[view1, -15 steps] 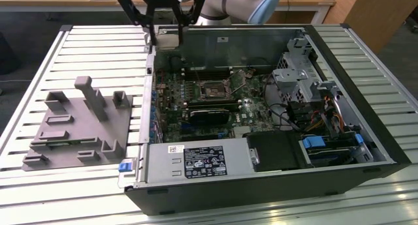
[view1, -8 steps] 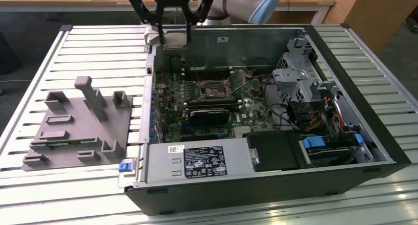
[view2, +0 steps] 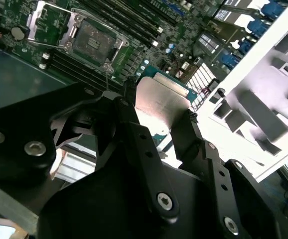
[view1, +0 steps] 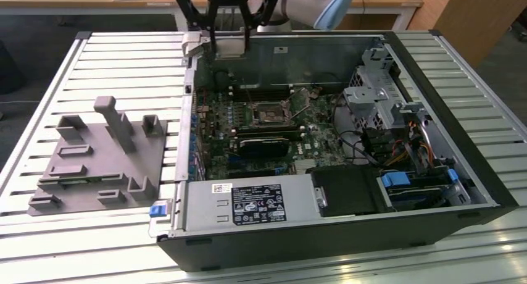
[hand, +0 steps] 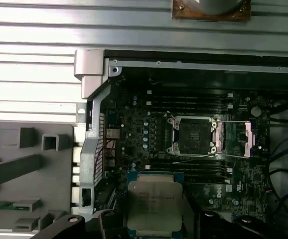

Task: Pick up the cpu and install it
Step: 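Pick up the cpu and move it towards the insertion slot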

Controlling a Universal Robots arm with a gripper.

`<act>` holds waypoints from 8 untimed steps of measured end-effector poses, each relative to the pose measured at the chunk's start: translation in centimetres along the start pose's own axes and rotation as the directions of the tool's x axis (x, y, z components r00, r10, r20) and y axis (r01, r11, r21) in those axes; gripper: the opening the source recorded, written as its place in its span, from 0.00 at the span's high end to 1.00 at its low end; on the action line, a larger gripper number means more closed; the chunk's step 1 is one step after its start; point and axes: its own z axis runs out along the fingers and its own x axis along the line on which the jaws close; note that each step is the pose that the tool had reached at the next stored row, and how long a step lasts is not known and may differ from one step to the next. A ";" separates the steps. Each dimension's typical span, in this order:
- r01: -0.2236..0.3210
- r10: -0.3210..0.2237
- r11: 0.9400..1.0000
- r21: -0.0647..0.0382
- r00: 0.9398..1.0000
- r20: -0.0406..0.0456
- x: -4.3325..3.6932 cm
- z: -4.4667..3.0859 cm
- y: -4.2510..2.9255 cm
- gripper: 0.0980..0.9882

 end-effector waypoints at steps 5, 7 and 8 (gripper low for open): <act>0.000 0.000 1.000 0.000 1.000 0.002 -0.82 0.07 0.58 0.52; 0.000 0.000 1.000 0.000 1.000 0.002 -1.11 0.10 0.84 0.52; 0.000 0.000 1.000 0.000 1.000 0.003 -1.27 0.11 0.97 0.52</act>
